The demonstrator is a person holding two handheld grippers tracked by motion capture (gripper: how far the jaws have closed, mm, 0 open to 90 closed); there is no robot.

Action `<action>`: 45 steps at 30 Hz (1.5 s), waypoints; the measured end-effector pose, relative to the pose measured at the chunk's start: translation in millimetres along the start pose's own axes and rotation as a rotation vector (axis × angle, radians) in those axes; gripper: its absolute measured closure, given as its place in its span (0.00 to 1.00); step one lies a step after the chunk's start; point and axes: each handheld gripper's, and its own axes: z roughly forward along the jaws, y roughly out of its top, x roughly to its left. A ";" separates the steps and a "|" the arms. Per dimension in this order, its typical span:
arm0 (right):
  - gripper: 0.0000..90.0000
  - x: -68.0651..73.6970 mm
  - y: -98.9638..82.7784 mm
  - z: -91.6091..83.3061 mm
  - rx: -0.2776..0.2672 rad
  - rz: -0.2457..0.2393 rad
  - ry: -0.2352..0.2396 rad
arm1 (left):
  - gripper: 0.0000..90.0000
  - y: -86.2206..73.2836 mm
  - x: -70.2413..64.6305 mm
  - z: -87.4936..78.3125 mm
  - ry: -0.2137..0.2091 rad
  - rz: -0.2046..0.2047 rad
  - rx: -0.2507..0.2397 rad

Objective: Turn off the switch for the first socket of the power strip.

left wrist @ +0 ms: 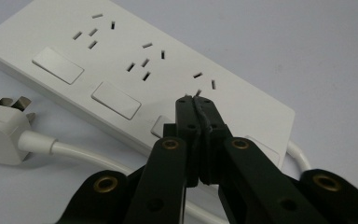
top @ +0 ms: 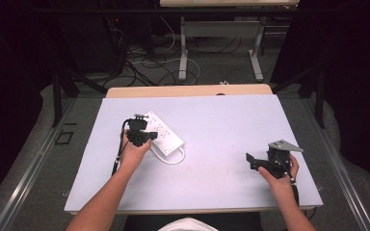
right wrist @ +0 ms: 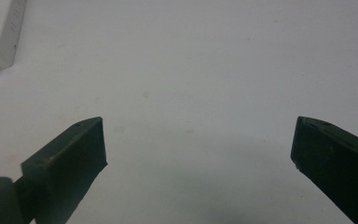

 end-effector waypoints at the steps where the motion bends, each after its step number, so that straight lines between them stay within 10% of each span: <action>1: 0.03 -0.1 -0.1 0.4 -0.002 0.000 0.002 | 1.00 0.0 0.0 0.0 0.000 0.000 0.000; 45: 0.04 -1.0 -0.9 1.3 0.002 0.004 0.007 | 0.97 1.0 10.3 16.9 0.058 0.012 0.021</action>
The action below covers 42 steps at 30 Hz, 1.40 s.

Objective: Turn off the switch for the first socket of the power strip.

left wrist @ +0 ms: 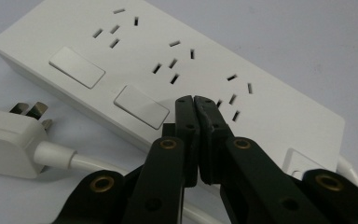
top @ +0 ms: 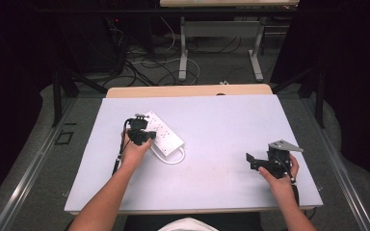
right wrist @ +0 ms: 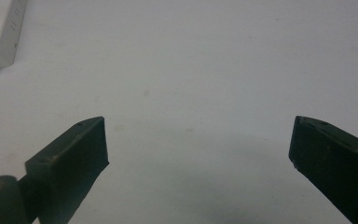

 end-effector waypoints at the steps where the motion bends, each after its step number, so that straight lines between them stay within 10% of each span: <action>1: 0.04 0.0 -0.1 0.2 -0.003 0.000 -0.002 | 0.97 -0.4 1.0 0.0 -0.007 -0.004 -0.003; 42: 0.05 -0.4 0.1 -0.1 -0.002 -0.001 0.004 | 1.00 -2.3 0.5 1.6 0.009 0.030 -0.004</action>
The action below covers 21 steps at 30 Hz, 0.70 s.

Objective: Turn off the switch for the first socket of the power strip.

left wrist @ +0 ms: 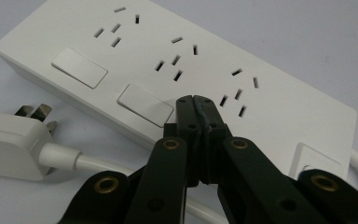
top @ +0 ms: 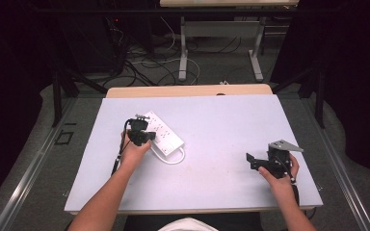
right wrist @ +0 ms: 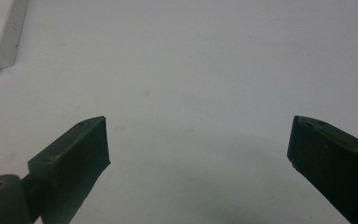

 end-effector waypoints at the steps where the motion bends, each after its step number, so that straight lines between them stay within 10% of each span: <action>1: 0.05 -0.2 -0.1 0.0 0.000 0.001 -0.001 | 1.00 0.1 0.0 0.0 0.000 -0.006 0.001; 21: 0.05 -2.6 0.2 -0.3 -0.002 0.009 -0.002 | 1.00 1.1 5.3 -2.7 -0.010 -0.033 -0.001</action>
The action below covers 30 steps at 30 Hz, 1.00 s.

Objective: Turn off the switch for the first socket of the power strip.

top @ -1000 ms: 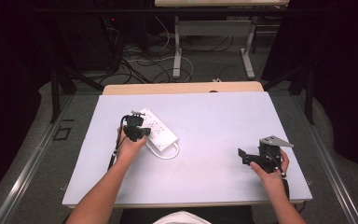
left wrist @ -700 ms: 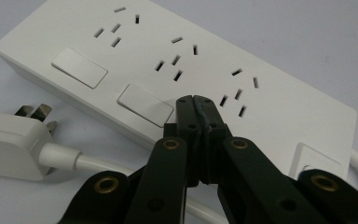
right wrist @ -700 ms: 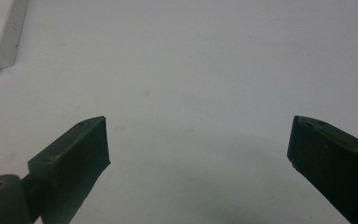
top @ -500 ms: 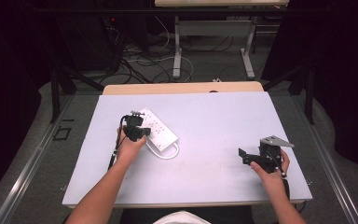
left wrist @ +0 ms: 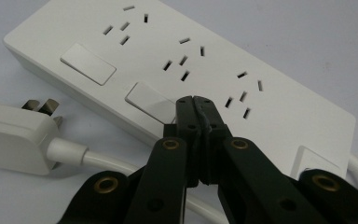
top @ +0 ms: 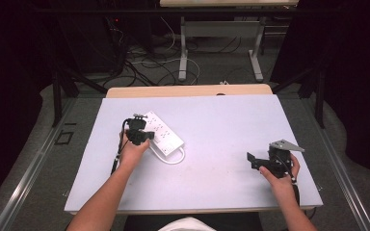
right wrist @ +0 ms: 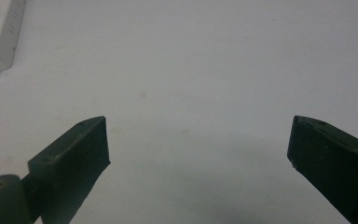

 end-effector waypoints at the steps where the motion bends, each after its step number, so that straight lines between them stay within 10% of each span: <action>1: 0.05 0.0 -0.1 0.3 0.002 0.001 0.001 | 1.00 -0.1 0.4 -0.9 -0.002 -0.003 -0.005; 30: 0.05 0.5 1.0 1.1 0.001 0.006 -0.003 | 0.89 2.2 2.5 -17.9 -0.059 -0.019 -0.034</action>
